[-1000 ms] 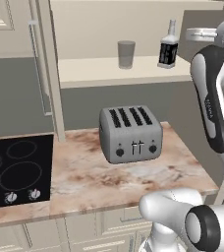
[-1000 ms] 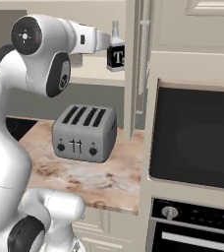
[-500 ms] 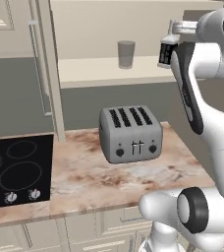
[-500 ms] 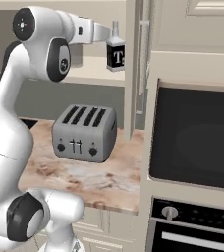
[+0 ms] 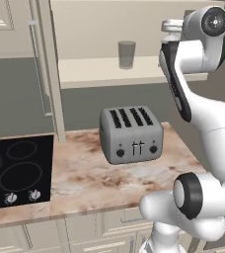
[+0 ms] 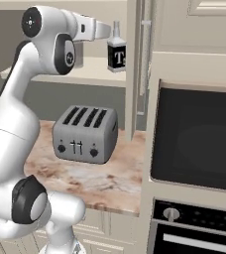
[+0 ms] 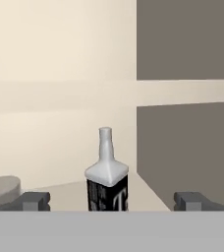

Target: There is a bowl on the dining counter. Grab a lemon wedge from the fridge and place it in the bowl. Then get the liquor bottle and glass cup from the cabinet and place them next to the bowl.

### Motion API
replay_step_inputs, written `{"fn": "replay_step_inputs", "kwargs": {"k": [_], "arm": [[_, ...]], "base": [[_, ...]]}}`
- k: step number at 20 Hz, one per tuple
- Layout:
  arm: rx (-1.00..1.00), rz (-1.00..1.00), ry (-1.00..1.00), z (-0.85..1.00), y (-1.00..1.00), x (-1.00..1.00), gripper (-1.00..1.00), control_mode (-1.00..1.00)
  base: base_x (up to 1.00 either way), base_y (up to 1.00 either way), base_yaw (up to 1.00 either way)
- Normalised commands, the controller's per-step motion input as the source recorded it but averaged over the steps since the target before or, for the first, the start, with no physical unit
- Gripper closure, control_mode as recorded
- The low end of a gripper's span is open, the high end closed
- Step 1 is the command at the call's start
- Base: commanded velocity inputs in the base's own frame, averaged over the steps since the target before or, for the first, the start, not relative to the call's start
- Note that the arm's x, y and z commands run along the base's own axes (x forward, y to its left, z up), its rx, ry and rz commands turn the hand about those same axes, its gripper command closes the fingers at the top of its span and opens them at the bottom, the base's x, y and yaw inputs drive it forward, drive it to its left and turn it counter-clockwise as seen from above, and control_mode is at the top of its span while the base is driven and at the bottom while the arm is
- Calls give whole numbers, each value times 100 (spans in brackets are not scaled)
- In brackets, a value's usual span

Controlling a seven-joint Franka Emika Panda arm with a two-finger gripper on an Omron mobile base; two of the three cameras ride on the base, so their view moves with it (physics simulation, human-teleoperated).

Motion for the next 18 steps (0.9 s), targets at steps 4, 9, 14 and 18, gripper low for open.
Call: {"fn": "replay_step_inputs", "kwargs": {"k": [4, 9, 14, 18], "arm": [[0, 0, 0, 0, 0, 50, -100, -100], [0, 0, 0, 0, 0, 49, -100, -100], [-7, 0, 0, -25, -11, 35, -100, -100], [-3, 0, 0, -11, -21, 34, -100, -100]], "base": [[0, 0, 0], [0, 0, 0], [0, 0, 0], [0, 0, 0]]}}
